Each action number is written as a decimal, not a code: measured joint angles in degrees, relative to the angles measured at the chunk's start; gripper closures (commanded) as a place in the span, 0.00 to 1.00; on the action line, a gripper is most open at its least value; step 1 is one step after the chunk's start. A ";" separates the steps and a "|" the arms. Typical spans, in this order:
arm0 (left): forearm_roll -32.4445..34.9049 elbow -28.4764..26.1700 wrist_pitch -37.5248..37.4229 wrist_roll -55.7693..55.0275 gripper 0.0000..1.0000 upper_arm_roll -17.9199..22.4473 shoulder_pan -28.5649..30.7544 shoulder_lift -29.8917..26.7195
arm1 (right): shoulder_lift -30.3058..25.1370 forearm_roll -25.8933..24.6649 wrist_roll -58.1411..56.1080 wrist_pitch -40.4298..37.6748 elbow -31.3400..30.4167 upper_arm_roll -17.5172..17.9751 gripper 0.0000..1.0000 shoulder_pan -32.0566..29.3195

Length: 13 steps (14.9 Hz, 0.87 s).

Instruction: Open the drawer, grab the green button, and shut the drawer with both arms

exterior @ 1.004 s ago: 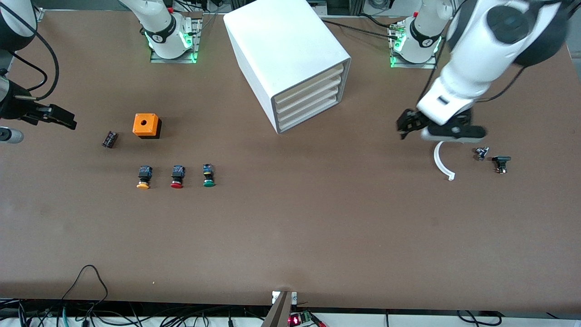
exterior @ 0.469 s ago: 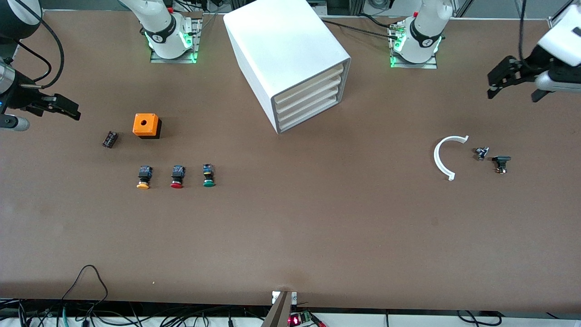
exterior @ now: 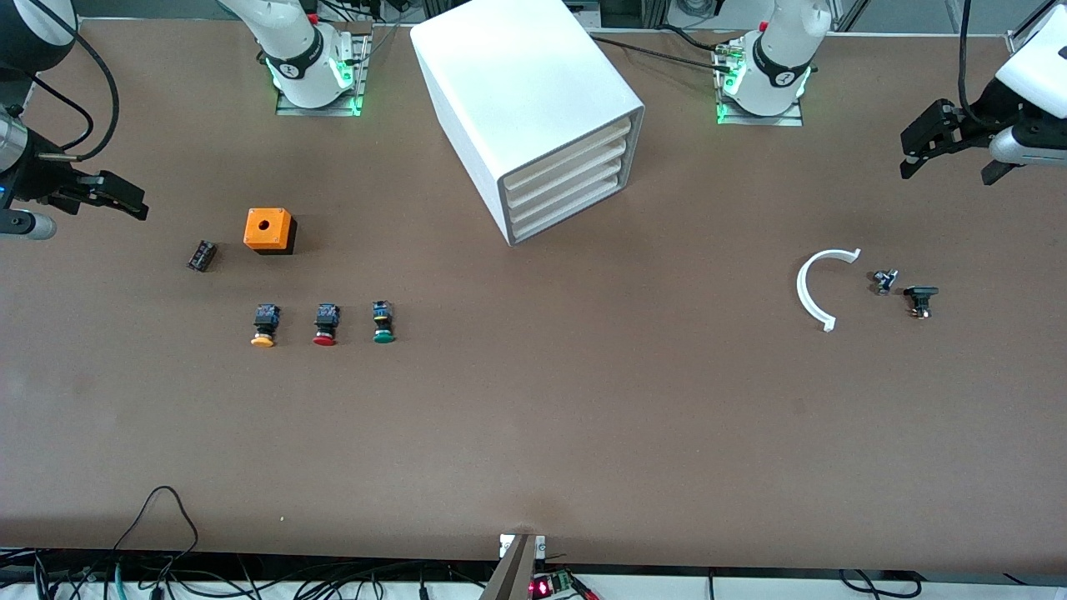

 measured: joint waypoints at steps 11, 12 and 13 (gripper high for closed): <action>-0.77 -0.03 -0.43 0.04 0.00 1.95 -0.67 0.82 | 0.00 0.16 0.01 0.44 -0.20 0.00 0.00 0.00; -0.79 -0.03 -0.43 0.04 0.00 1.95 -0.67 0.86 | 0.00 0.16 0.01 0.44 -0.22 0.00 0.00 0.00; -0.79 -0.03 -0.43 0.04 0.00 1.95 -0.67 0.91 | 0.00 0.16 0.01 0.44 -0.22 0.00 0.00 0.00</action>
